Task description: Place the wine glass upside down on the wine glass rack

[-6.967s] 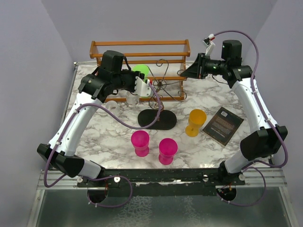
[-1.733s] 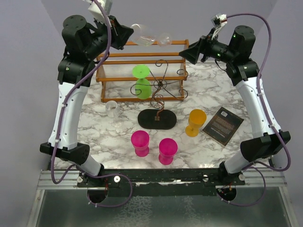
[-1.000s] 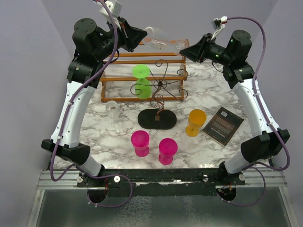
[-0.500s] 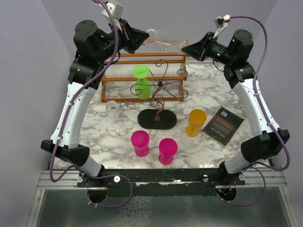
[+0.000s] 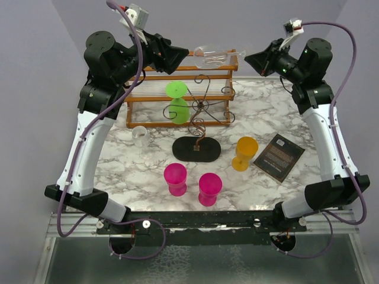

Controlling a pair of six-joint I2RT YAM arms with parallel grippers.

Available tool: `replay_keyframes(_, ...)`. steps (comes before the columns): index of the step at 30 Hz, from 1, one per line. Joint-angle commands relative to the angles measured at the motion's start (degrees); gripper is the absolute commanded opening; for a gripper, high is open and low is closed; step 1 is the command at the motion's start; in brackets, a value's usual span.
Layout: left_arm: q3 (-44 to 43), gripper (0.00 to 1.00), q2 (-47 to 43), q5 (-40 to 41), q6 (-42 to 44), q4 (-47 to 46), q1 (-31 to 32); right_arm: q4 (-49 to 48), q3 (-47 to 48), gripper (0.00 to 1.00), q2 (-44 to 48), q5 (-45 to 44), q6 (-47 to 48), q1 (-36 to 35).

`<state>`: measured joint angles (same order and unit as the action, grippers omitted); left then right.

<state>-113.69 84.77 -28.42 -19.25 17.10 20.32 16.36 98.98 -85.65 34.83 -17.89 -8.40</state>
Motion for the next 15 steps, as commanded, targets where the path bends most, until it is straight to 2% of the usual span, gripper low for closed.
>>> replay_keyframes(1,0.3,0.77,-3.6,5.7,5.5,2.7,-0.1,2.6,2.2,0.01,4.2,-9.7,9.7,0.7)
replay_keyframes(7,2.3,0.87,-5.4,13.6,13.6,6.4,0.0,8.0,8.6,0.01,4.4,-19.7,24.5,0.7)
replay_keyframes(10,3.5,0.89,-6.1,17.2,17.2,7.6,-0.1,11.1,14.2,0.01,1.9,-22.6,29.4,0.0)
replay_keyframes(15,6.5,0.89,-7.4,22.0,20.2,8.4,-0.2,11.1,19.9,0.01,-1.6,-34.5,39.9,-7.8)
